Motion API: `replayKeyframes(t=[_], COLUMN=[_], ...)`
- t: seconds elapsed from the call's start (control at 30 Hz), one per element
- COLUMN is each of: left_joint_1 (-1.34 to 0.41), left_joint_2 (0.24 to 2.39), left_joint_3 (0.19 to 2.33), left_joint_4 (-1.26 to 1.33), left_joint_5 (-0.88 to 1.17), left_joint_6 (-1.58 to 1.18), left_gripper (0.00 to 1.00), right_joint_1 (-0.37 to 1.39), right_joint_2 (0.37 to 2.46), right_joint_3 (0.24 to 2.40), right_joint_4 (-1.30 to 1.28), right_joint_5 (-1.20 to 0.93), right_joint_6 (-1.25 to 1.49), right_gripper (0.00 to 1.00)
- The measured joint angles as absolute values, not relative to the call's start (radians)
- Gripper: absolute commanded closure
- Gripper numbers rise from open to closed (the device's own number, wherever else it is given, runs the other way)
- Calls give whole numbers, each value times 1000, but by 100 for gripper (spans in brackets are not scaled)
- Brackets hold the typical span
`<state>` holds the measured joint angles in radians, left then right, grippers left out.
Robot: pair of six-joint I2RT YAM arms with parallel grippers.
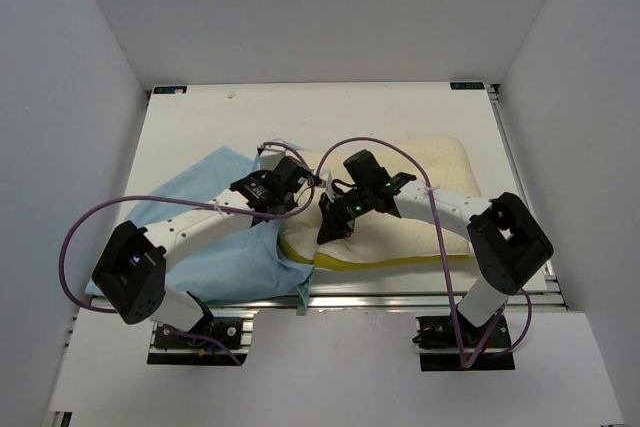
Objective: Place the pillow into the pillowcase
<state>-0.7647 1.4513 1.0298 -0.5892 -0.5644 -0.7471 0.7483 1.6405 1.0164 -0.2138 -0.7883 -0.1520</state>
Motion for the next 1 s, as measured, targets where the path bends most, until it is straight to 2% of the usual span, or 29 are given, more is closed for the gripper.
replayKeyframes(t=[0.07,0.2,0.3,0.57,0.67,0.77,0.8,0.83,0.87,0.9,1.0], left_joint_1=[-765,-762,-761,-761,-761,-761,-761,-761,-761,-761,-761], left_joint_2=[1451,1451,1449,1380,1330,1280,1264,1251,1238,1229,1219], left_joint_3=[1013,994,992,1004,1018,1028,1029,1029,1029,1029,1029], left_joint_4=[-582,-564,-556,-562,-558,-557,-556,-556,-557,-557,-557], left_joint_5=[-559,-548,-532,-473,-443,-415,-407,-402,-398,-395,-385], left_joint_6=[-747,-745,-740,-730,-729,-729,-730,-729,-730,-730,-730], left_gripper=[77,92,99,100,100,100,100,100,100,100,100], right_joint_1=[748,748,748,746,744,738,735,733,732,730,708], right_joint_2=[1641,1641,1641,1641,1641,1641,1641,1641,1641,1641,1633], right_joint_3=[1016,1016,1016,1016,1016,1018,1018,1020,1025,1031,1059], right_joint_4=[-213,-213,-213,-213,-213,-213,-215,-217,-227,-237,-273], right_joint_5=[-789,-792,-793,-796,-801,-811,-814,-818,-824,-831,-852], right_joint_6=[-148,-142,-140,-137,-137,-137,-136,-136,-136,-139,-150], right_gripper=[100,100,100,99,95,85,78,63,56,45,30])
